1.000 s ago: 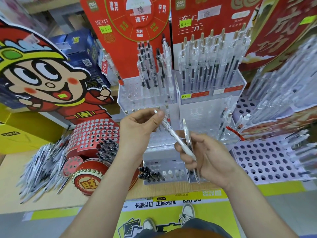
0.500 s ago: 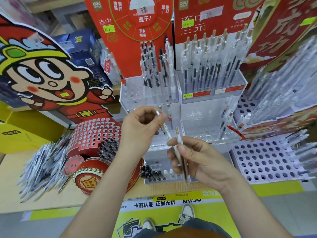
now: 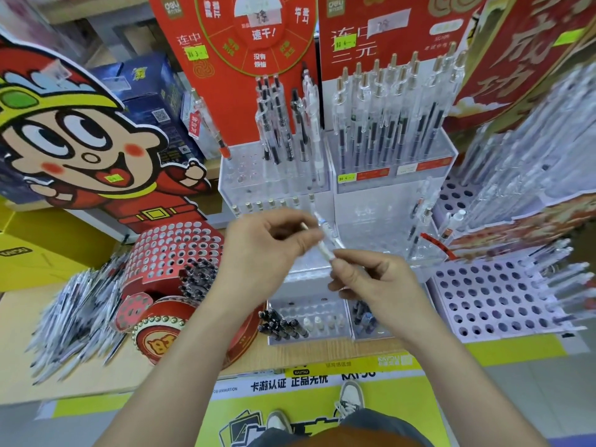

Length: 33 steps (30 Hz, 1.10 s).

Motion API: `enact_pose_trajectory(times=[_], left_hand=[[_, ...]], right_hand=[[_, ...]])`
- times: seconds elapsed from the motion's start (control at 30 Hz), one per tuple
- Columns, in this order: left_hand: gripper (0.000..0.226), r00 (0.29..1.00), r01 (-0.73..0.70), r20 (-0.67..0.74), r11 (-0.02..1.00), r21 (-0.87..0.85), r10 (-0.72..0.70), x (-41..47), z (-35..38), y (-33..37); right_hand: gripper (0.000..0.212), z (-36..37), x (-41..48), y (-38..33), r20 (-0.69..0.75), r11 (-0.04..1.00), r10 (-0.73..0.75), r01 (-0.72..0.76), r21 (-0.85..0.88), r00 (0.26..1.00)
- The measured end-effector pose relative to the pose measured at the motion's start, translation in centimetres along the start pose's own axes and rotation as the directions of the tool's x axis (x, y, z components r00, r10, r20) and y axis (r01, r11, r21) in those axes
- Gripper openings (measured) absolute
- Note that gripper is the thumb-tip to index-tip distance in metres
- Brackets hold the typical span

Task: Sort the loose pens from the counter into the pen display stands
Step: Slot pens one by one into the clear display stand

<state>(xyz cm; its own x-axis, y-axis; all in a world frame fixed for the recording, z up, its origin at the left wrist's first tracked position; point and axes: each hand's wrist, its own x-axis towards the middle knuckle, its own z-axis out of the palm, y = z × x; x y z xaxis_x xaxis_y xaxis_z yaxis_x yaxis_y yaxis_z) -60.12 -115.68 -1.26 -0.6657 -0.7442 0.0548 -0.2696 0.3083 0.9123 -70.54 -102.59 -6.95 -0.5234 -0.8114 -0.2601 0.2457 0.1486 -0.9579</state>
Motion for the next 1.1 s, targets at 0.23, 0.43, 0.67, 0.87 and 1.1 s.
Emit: enact_pose_trajectory(times=[0.23, 0.43, 0.67, 0.87, 1.1], left_hand=[[0.012, 0.91, -0.255, -0.275, 0.941, 0.223, 0.312, 3.3, -1.4, 1.4], [0.015, 0.859, -0.409, -0.118, 0.806, 0.428, 0.498, 4.6, 0.6, -0.3], [0.016, 0.822, -0.48, -0.045, 0.733, 0.482, 0.568, 5.0, 0.9, -0.6], [0.021, 0.824, -0.488, -0.024, 0.73, 0.478, 0.566, 5.2, 0.9, -0.6], [0.02, 0.845, -0.489, 0.072, 0.712, 0.503, 0.53, 5.6, 1.5, -1.0]], right_hand=[[0.03, -3.2, -0.5, -0.2, -0.136, 0.995, 0.072, -0.061, 0.077, 0.988], [0.014, -3.8, -0.5, 0.4, -0.125, 0.997, 0.075, -0.07, 0.042, 0.989], [0.013, -3.7, -0.3, 0.9, -0.079, 0.995, 0.096, -0.093, 0.038, 0.992], [0.016, -3.6, 0.0, 1.0, -0.053, 0.99, 0.11, -0.105, 0.093, 0.993], [0.017, -3.6, 0.2, 0.9, -0.014, 0.979, 0.148, -0.145, 0.147, 0.989]])
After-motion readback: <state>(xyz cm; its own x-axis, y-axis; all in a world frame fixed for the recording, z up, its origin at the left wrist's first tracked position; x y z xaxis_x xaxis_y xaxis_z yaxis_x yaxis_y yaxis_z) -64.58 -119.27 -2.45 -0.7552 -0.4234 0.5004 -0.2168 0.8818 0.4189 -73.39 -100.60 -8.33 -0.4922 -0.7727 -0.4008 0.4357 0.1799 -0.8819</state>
